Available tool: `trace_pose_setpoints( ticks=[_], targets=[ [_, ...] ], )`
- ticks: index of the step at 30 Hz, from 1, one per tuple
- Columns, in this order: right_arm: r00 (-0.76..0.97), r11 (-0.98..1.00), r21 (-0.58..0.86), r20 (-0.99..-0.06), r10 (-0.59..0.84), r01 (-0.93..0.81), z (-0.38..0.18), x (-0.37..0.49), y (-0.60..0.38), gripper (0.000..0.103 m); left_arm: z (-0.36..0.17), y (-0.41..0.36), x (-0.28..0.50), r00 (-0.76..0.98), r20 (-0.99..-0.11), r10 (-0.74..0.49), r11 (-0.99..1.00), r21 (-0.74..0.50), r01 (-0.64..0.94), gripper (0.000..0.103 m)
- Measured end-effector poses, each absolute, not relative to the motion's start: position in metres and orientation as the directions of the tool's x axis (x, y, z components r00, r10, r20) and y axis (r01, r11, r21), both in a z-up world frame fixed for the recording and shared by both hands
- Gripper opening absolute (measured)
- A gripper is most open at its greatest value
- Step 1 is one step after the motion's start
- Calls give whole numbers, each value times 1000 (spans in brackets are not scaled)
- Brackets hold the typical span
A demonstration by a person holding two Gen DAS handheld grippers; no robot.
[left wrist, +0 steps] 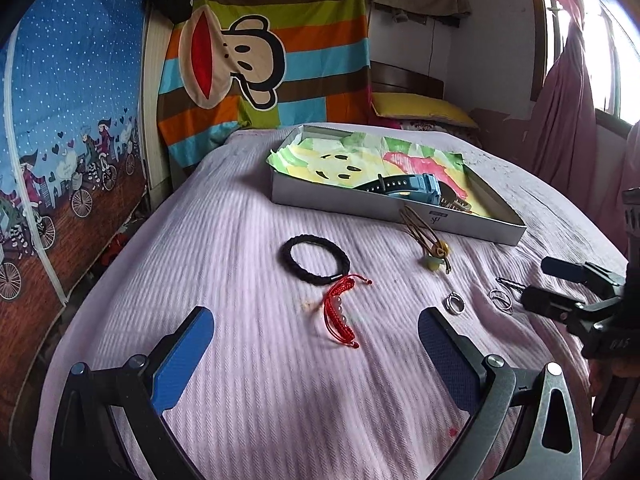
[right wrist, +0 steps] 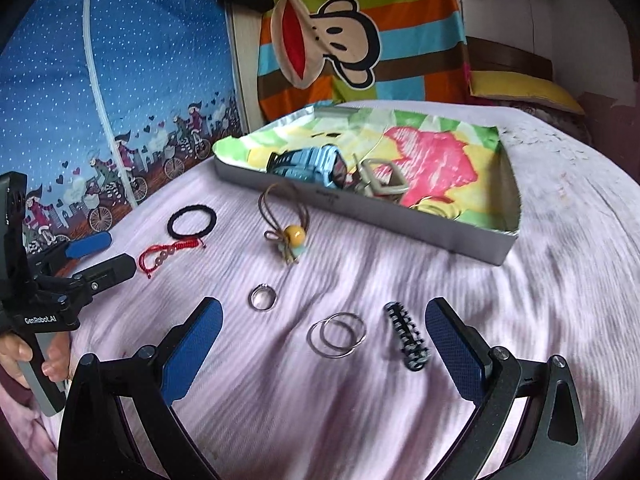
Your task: Organize jewelry
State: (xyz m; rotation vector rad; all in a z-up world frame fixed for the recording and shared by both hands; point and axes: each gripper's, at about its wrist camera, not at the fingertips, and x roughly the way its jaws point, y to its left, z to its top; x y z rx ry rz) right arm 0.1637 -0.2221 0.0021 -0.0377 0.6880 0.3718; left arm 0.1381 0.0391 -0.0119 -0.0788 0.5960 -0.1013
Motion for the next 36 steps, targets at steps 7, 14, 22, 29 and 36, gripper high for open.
trace_pose_setpoints(
  ticks=[7, 14, 22, 29, 36],
  targets=[
    [672, 915, 73, -656, 344, -398, -8, 172, -204, 68, -12, 36, 139, 819, -556, -140, 990, -98, 103, 97],
    [631, 883, 50, -681, 372, -467, -16, 175, -188, 42, -18, 35, 144, 804, -573, -157, 987, -108, 115, 84],
    [604, 870, 62, -695, 389, -489, -23, 182, -178, 32, -23, 28, 145, 798, -575, -179, 984, -101, 148, 60],
    [583, 860, 90, -699, 414, -502, -29, 190, -174, 28, -27, 23, 149, 779, -593, -203, 979, -107, 174, 36],
    [577, 856, 107, -696, 427, -505, -33, 188, -174, 18, -32, 26, 152, 767, -612, -194, 981, -127, 147, 11]
  ],
)
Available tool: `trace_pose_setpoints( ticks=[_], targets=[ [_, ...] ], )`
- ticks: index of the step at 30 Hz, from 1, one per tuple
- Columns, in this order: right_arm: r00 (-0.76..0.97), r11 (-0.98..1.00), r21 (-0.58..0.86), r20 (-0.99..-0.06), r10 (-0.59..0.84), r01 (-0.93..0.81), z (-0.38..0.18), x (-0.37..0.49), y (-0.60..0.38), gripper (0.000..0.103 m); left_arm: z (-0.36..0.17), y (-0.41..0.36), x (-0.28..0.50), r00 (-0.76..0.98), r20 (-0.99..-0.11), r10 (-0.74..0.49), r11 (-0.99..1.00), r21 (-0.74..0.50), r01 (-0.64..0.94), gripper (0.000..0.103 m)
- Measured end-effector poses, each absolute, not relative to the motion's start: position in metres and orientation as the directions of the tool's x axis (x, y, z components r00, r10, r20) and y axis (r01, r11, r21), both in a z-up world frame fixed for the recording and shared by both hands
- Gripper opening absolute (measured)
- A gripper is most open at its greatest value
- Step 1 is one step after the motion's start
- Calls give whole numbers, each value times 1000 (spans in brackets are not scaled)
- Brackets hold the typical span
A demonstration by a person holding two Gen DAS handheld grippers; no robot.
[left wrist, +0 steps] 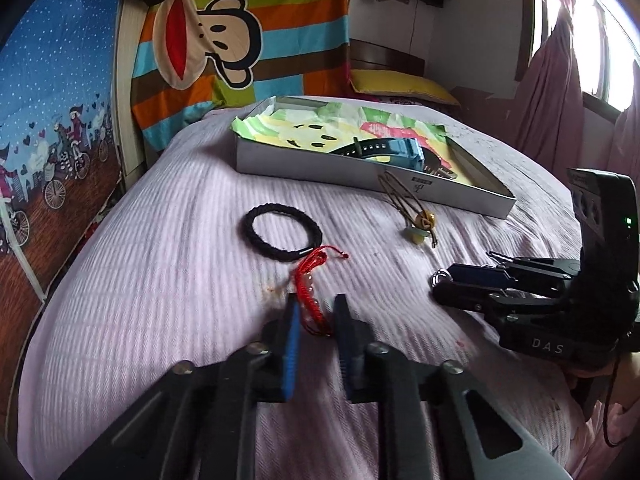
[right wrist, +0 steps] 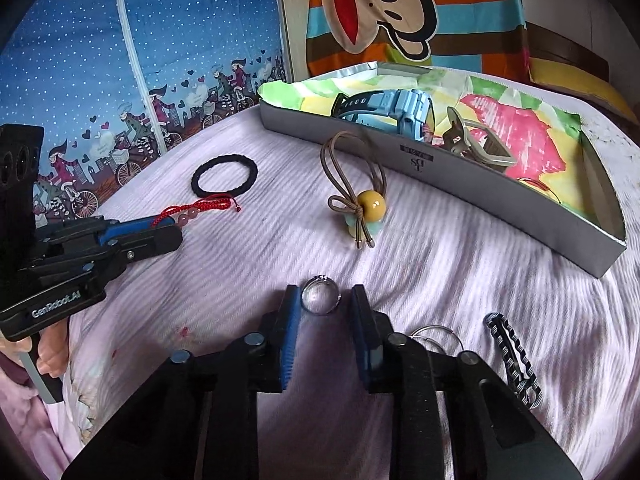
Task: Organize jewelry
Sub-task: 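Lift the red bracelet with the left tool while the right tool grasps a ring, then carry the red bracelet and small ring over the tray and open both tools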
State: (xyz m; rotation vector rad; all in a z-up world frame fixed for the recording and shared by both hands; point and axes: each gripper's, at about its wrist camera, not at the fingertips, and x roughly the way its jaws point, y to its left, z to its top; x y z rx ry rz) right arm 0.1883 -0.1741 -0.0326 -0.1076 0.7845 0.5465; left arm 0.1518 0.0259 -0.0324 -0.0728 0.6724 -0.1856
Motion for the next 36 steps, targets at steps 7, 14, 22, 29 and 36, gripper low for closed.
trace_pose_setpoints(
  ticks=[7, 14, 22, 29, 36],
  targets=[
    [590, 857, 117, -679, 437, -501, -30, 186, -178, 18, -34, 14, 143, 770, -603, -210, 977, -100, 188, 7],
    [661, 879, 128, -612, 435, -460, -15, 176, -193, 18, -25, 0, 124, 816, -551, -176, 982, -41, 184, 6],
    [739, 901, 132, -529, 417, -414, 7, 174, -210, 18, 1, -2, 127, 841, -497, -212, 977, -129, 170, 5],
    [802, 924, 139, -462, 379, -356, 26, 185, -228, 18, 40, -2, 156, 883, -431, -185, 982, -123, 145, 5],
    [841, 945, 175, -430, 327, -278, 32, 213, -248, 18, 52, 4, 214, 890, -433, -146, 982, -174, 76, 5]
  ],
)
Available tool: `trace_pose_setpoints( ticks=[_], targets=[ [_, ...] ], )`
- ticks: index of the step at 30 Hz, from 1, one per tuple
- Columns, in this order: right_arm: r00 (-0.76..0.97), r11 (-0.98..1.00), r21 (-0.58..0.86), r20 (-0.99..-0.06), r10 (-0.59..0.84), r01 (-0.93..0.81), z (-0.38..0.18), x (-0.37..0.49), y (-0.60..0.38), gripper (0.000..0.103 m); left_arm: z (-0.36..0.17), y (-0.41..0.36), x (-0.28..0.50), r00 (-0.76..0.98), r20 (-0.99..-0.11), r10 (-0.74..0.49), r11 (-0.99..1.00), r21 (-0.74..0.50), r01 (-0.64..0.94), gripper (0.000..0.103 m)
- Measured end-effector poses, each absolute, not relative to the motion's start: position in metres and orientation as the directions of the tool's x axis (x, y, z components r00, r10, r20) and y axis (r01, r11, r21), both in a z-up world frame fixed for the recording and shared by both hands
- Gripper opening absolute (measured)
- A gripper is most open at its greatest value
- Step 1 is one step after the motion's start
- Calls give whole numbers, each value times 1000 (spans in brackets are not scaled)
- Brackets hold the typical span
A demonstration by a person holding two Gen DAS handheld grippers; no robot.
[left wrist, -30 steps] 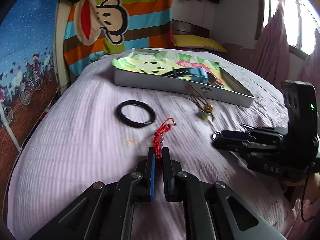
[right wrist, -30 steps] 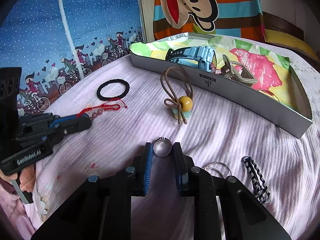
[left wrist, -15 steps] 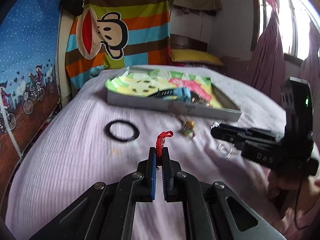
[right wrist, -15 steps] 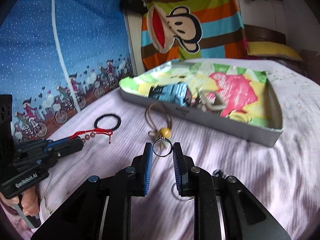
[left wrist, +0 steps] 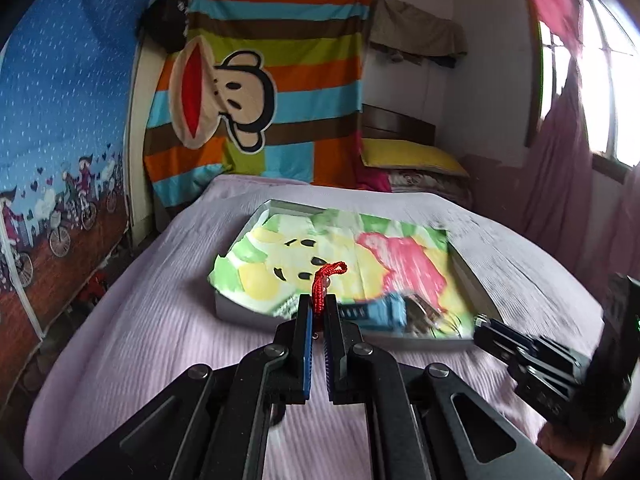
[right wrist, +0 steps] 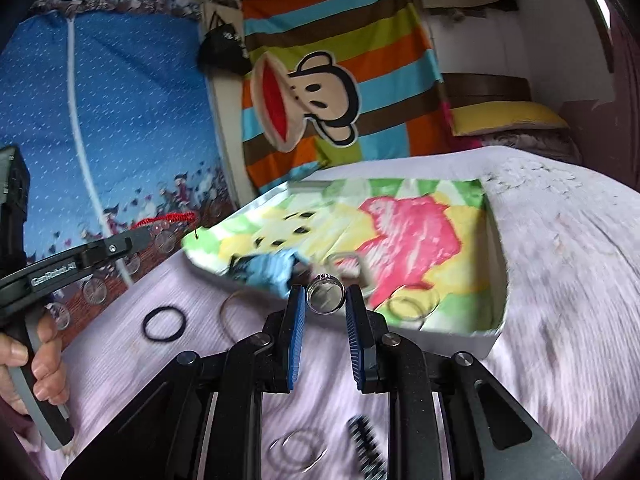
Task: Organize jewelry
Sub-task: 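Carry the red bracelet and small ring over the tray and open both tools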
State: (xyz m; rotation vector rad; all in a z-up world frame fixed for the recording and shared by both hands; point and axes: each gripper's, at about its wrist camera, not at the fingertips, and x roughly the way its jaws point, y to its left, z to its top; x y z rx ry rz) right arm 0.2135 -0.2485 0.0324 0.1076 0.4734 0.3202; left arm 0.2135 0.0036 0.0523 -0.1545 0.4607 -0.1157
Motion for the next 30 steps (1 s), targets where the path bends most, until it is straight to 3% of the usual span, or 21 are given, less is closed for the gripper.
trace_pose_setpoints(
  ticks=[15, 30],
  targets=[
    [823, 956, 251, -503, 264, -153, 1, 254, -266, 18, 24, 1, 305, 814, -572, -100, 987, -160, 9, 5],
    [801, 964, 224, -546, 246, -144, -6, 264, -258, 18, 4, 5, 314, 753, -650, -103, 988, -157, 0, 5]
  ],
)
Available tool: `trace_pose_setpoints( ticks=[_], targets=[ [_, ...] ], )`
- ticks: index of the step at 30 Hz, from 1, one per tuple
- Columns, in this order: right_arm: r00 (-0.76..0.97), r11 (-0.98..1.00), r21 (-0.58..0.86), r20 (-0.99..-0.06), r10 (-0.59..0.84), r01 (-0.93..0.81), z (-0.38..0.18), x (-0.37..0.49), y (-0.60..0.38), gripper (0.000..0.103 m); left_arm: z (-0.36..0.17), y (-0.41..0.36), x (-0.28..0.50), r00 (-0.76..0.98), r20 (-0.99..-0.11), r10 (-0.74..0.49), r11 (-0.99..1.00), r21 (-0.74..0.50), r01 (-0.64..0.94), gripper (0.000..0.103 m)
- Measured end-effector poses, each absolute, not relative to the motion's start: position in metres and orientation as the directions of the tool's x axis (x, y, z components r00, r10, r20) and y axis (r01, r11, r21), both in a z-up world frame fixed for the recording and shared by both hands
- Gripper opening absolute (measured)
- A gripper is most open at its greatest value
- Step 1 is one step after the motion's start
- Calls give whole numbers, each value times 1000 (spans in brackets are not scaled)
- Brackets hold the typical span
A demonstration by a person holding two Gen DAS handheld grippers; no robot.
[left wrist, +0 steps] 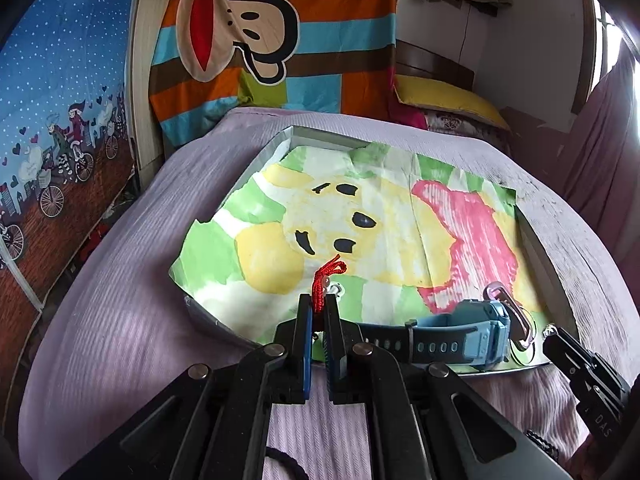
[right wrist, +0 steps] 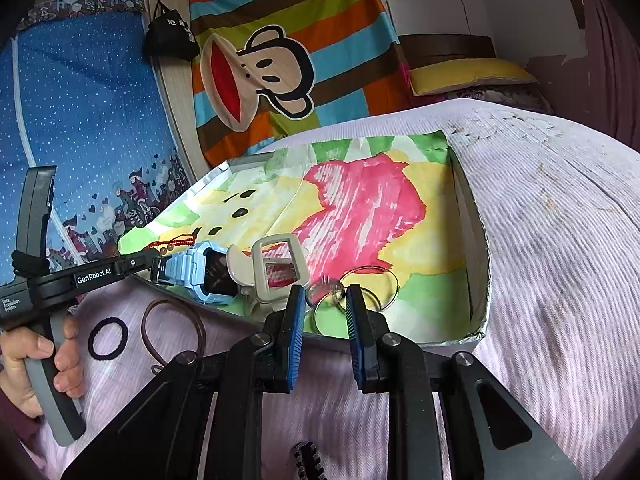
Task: Organize jewelry
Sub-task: 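Carry the red bracelet and small ring over the tray and open both tools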
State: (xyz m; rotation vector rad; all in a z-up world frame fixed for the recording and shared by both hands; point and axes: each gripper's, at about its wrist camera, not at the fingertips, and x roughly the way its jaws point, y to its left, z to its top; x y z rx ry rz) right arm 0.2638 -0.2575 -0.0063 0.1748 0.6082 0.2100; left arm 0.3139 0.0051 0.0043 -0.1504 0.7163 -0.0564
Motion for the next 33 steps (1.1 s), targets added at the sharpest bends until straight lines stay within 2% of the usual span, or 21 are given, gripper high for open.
trace_pose_setpoints(
  ticks=[5, 15, 17, 18, 19, 20, 21, 23, 26, 28, 29, 33],
  targets=[
    [799, 964, 217, -548, 249, -151, -6, 263, -257, 20, 5, 3, 313, 749, -655, -104, 989, -147, 9, 6],
    [807, 968, 183, -538, 245, -171, -2, 257, -251, 32, 10, -1, 302, 763, -633, -130, 987, -152, 41, 8],
    [814, 969, 182, -528, 242, -169, 1, 255, -252, 36, 11, 0, 298, 769, -624, -139, 986, -160, 48, 17],
    [819, 969, 181, -521, 240, -169, 3, 253, -253, 38, 13, 0, 294, 776, -615, -142, 985, -163, 51, 31],
    [823, 969, 180, -516, 238, -168, 5, 252, -254, 40, 15, 0, 291, 783, -606, -140, 985, -162, 51, 50],
    [829, 970, 177, -508, 235, -167, 8, 249, -254, 41, 18, 0, 286, 798, -588, -131, 987, -155, 48, 57],
    [835, 971, 173, -499, 232, -166, 10, 247, -255, 43, 21, 0, 280, 815, -566, -125, 988, -147, 49, 62],
    [846, 972, 170, -483, 227, -163, 16, 242, -256, 46, 26, -1, 272, 827, -548, -128, 988, -140, 60, 62],
    [862, 971, 179, -454, 226, -160, 24, 233, -259, 57, 32, 0, 260, 836, -531, -134, 988, -141, 69, 65],
    [872, 970, 184, -436, 223, -156, 29, 226, -261, 67, 37, 0, 248, 851, -508, -135, 988, -138, 74, 80],
    [877, 970, 188, -426, 223, -156, 32, 222, -263, 69, 39, 1, 242, 860, -494, -131, 988, -135, 72, 82],
    [890, 965, 203, -391, 234, -164, 41, 203, -267, 89, 45, 5, 216, 888, -442, -122, 988, -134, 69, 97]
  ],
)
